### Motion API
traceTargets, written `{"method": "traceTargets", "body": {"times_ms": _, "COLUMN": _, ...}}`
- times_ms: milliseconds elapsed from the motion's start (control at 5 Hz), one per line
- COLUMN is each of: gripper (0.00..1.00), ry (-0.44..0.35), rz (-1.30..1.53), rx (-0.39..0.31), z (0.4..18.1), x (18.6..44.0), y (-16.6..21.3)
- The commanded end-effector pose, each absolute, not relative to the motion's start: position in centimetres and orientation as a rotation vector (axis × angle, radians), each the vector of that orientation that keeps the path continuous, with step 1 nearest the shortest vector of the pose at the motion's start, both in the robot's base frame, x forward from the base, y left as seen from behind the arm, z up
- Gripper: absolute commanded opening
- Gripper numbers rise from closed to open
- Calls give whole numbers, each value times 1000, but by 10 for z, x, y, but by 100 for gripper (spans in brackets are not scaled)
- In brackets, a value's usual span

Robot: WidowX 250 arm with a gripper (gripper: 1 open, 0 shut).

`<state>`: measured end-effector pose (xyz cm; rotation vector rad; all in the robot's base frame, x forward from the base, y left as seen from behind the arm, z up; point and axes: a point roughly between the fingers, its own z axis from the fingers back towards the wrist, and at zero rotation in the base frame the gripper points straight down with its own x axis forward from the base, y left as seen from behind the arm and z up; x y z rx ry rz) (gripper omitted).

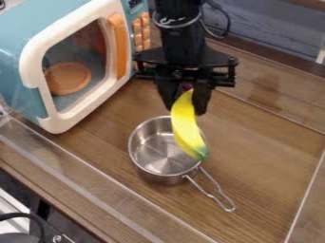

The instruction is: Put the banana in the silver pot

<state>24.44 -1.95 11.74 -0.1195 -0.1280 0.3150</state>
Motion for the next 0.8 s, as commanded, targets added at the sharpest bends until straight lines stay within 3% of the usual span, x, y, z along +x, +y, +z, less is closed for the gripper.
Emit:
{"method": "traceTargets", "body": {"times_ms": 0, "gripper": 0, "ry": -178, "rz": 318, "rx": -119, "z": 127, "x": 246, "y": -15}}
{"method": "traceTargets", "body": {"times_ms": 600, "gripper": 0, "ry": -174, "rz": 312, "rx": -107, "z": 122, "x": 242, "y": -12}}
